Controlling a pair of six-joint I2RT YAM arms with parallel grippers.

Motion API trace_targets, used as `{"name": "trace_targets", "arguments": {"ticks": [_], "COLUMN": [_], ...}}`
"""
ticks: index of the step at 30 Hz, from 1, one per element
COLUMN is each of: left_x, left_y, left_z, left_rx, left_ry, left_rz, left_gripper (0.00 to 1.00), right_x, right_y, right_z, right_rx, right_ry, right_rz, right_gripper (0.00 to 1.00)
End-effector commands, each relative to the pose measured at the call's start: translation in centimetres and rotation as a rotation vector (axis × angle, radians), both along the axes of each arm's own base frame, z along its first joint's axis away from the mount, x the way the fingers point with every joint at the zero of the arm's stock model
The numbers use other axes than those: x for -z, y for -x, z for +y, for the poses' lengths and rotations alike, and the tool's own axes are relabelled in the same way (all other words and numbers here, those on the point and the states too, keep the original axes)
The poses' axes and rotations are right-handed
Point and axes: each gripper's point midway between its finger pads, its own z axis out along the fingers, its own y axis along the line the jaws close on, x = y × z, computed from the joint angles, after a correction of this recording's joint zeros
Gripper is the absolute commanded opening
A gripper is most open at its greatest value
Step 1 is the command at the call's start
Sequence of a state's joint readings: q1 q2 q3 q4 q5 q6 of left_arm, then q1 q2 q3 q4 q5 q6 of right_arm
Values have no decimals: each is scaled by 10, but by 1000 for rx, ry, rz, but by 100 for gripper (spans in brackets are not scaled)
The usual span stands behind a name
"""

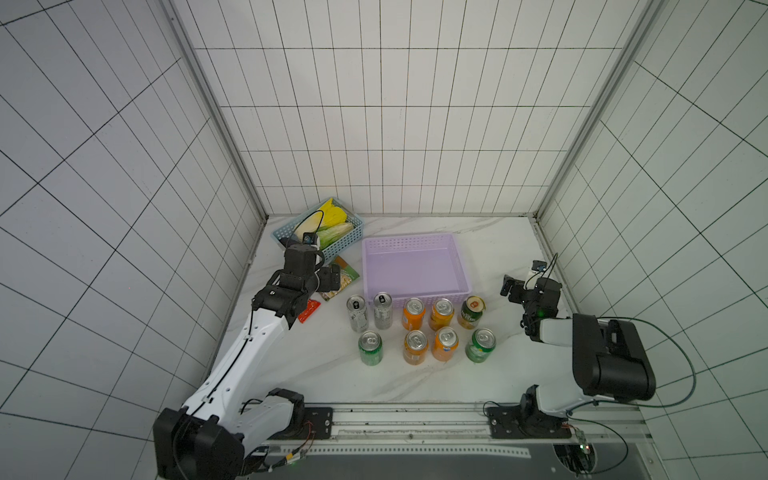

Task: Take out the drinks from the basket
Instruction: Reset both arms

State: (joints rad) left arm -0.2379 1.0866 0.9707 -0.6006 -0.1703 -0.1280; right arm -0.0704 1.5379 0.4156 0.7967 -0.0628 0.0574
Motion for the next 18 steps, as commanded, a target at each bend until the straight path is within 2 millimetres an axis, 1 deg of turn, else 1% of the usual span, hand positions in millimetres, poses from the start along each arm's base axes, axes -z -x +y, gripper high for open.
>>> {"name": "trace_targets", "arguments": {"ticks": [1, 3, 5, 8, 9, 12, 15, 18], "left_x": [-55, -69, -76, -73, -69, -46, -23, -5], "left_y": [-6, -6, -5, -4, -5, -7, -6, -8], "left_z": [18, 25, 29, 41, 46, 54, 69, 77], "left_rx": [-111, -153, -181, -251, -281, -322, -406, -421], "left_ry": [34, 60, 88, 107, 106, 68, 14, -18], "left_rz": [-189, -285, -374, -482, -505, -523, -499, -463], "left_gripper": [98, 98, 98, 98, 98, 98, 98, 98], "right_x": [-9, -10, -9, -9, -9, -9, -9, -9], "right_y": [-5, -5, -5, -5, -5, -5, -5, -5], "right_z": [1, 1, 1, 1, 1, 1, 1, 1], "right_rx": [1, 1, 2, 3, 4, 3, 4, 4], "right_ry": [18, 19, 20, 22, 22, 23, 24, 26], "right_rz": [-32, -32, -31, -32, -31, -30, -30, -29], "right_gripper": [99, 99, 99, 99, 99, 99, 99, 99]}}
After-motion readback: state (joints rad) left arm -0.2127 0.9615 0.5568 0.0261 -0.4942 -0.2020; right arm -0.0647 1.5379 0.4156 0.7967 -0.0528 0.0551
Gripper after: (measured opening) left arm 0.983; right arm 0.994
